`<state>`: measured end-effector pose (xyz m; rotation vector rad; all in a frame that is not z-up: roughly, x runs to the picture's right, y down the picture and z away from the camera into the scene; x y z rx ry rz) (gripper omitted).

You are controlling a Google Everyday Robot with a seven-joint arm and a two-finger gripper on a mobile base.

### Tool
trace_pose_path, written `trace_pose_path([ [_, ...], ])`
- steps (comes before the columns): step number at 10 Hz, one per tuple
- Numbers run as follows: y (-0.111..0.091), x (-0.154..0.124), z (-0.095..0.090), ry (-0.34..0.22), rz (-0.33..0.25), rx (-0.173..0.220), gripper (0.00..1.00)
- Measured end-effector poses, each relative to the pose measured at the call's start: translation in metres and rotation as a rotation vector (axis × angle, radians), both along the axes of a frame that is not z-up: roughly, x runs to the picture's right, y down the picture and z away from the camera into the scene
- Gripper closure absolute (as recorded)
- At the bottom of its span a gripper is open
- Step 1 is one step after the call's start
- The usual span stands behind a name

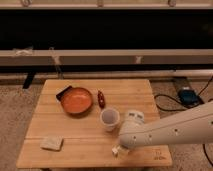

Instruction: Stand the bottle upright

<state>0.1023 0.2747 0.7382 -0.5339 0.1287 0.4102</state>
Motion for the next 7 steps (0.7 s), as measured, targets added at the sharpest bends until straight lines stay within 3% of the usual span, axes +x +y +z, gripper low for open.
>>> trace_pose_path([
  [4,-0.005,0.007,0.032,0.016,-0.008,-0.006,0.2],
  [7,-0.006,0.013,0.043,0.052,-0.014,-0.012,0.2],
])
